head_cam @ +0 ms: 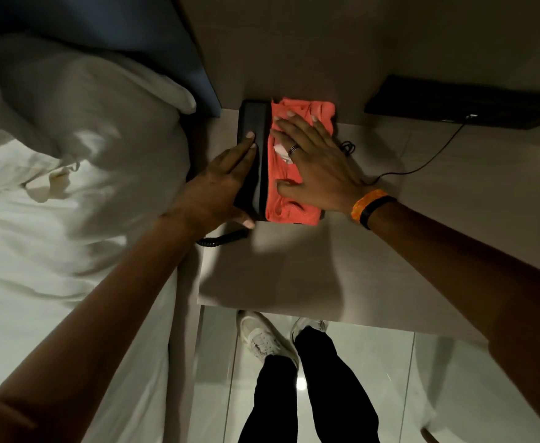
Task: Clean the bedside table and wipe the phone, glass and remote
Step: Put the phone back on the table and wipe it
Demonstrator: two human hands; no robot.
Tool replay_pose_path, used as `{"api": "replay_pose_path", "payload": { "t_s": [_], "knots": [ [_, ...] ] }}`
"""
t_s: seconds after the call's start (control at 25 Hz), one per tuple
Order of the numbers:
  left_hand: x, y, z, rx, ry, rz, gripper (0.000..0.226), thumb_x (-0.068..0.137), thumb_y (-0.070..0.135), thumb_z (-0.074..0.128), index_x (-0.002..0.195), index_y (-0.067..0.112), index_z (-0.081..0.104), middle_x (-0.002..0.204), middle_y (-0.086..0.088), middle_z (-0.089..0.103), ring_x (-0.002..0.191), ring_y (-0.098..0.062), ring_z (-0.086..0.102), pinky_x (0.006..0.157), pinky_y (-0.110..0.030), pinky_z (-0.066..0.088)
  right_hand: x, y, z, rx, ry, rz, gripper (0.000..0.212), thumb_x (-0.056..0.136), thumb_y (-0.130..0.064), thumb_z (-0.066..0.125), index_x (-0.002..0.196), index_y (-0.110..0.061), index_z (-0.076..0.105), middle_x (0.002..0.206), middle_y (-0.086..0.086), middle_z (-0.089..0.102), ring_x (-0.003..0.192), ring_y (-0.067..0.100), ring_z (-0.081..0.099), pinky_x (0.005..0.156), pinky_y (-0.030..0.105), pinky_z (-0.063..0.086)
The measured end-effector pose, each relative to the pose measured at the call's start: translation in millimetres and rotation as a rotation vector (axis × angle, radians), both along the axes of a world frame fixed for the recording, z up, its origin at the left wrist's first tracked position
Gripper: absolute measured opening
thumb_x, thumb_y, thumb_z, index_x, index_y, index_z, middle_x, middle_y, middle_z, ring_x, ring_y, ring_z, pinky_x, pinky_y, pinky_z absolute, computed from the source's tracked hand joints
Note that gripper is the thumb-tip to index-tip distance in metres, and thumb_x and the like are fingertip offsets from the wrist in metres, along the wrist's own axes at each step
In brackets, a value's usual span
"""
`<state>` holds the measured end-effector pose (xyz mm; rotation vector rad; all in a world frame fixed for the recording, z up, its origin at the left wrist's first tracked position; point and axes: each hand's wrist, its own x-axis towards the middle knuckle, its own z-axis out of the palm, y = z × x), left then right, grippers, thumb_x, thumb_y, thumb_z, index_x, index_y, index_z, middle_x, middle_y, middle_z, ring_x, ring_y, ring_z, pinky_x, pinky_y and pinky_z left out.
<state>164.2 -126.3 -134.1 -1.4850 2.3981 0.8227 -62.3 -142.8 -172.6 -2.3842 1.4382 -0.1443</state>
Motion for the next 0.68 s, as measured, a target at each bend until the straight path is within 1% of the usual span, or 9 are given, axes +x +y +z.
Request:
{"api": "replay_pose_path", "payload": {
  "t_s": [0.08, 0.12, 0.2, 0.28, 0.4, 0.52, 0.6, 0.68],
  "knots": [
    [-1, 7, -6, -0.132, -0.028, -0.020, 0.130, 0.053, 0.025, 0.097, 0.157, 0.001, 0.022, 0.168, -0.016, 0.014, 0.150, -0.038, 0.027, 0.119, -0.044, 0.030, 3, 7, -2, -0.026, -0.069, -0.127, 0.091, 0.084, -0.059, 0.049, 0.158, -0.008, 0.031, 0.167, 0.010, 0.028, 0.157, 0.028, 0.020, 0.129, 0.049, 0.008],
    [-3, 10, -8, -0.177, -0.028, -0.010, 0.127, 0.053, 0.021, 0.097, 0.156, 0.000, 0.025, 0.167, -0.017, 0.017, 0.149, -0.039, 0.030, 0.118, -0.046, 0.032, 9, 12, -6, -0.030, -0.055, -0.209, 0.095, 0.084, -0.064, 0.049, 0.158, -0.008, 0.029, 0.168, 0.010, 0.026, 0.157, 0.028, 0.019, 0.129, 0.051, 0.008],
    [-9, 15, -12, -0.208, -0.024, 0.021, 0.123, 0.054, 0.015, 0.096, 0.156, 0.000, 0.028, 0.167, -0.015, 0.020, 0.148, -0.039, 0.031, 0.117, -0.048, 0.037, 21, 20, -12, -0.027, 0.013, -0.279, 0.103, 0.080, -0.072, 0.048, 0.159, -0.008, 0.026, 0.169, 0.009, 0.022, 0.158, 0.028, 0.015, 0.128, 0.055, 0.009],
    [-12, 16, -13, -0.216, -0.008, 0.046, 0.122, 0.053, 0.011, 0.095, 0.156, 0.002, 0.029, 0.167, -0.014, 0.021, 0.148, -0.038, 0.031, 0.116, -0.049, 0.039, 24, 20, -15, -0.023, 0.019, -0.266, 0.104, 0.077, -0.070, 0.049, 0.159, -0.009, 0.028, 0.169, 0.008, 0.023, 0.158, 0.029, 0.016, 0.127, 0.057, 0.010],
    [-12, 15, -10, -0.186, 0.013, 0.078, 0.123, 0.052, 0.008, 0.095, 0.156, 0.003, 0.028, 0.168, -0.012, 0.018, 0.150, -0.037, 0.028, 0.115, -0.050, 0.040, 15, 24, -8, -0.046, 0.079, -0.116, 0.100, 0.076, -0.067, 0.051, 0.158, -0.013, 0.030, 0.168, 0.007, 0.026, 0.158, 0.028, 0.017, 0.127, 0.057, 0.008],
    [-14, 16, -8, -0.173, 0.017, 0.087, 0.123, 0.054, 0.007, 0.094, 0.156, 0.004, 0.028, 0.169, -0.010, 0.016, 0.151, -0.035, 0.026, 0.114, -0.050, 0.042, 7, 49, -5, -0.053, 0.160, 0.025, 0.098, 0.077, -0.066, 0.051, 0.159, -0.016, 0.030, 0.168, 0.007, 0.027, 0.158, 0.029, 0.017, 0.127, 0.058, 0.009],
    [-14, 17, -10, -0.173, 0.018, 0.083, 0.123, 0.054, 0.006, 0.094, 0.157, 0.004, 0.027, 0.169, -0.010, 0.015, 0.151, -0.034, 0.026, 0.112, -0.050, 0.044, 9, 76, -7, -0.064, 0.172, 0.019, 0.096, 0.077, -0.062, 0.053, 0.159, -0.017, 0.030, 0.168, 0.006, 0.026, 0.158, 0.028, 0.015, 0.126, 0.060, 0.012],
    [-13, 17, -11, -0.178, 0.023, 0.080, 0.123, 0.053, 0.006, 0.095, 0.156, 0.003, 0.028, 0.168, -0.011, 0.016, 0.151, -0.034, 0.027, 0.111, -0.050, 0.046, 18, 96, -12, -0.084, 0.137, -0.054, 0.093, 0.078, -0.054, 0.058, 0.159, -0.016, 0.031, 0.169, 0.005, 0.023, 0.159, 0.027, 0.013, 0.123, 0.062, 0.014]
  ]
}}
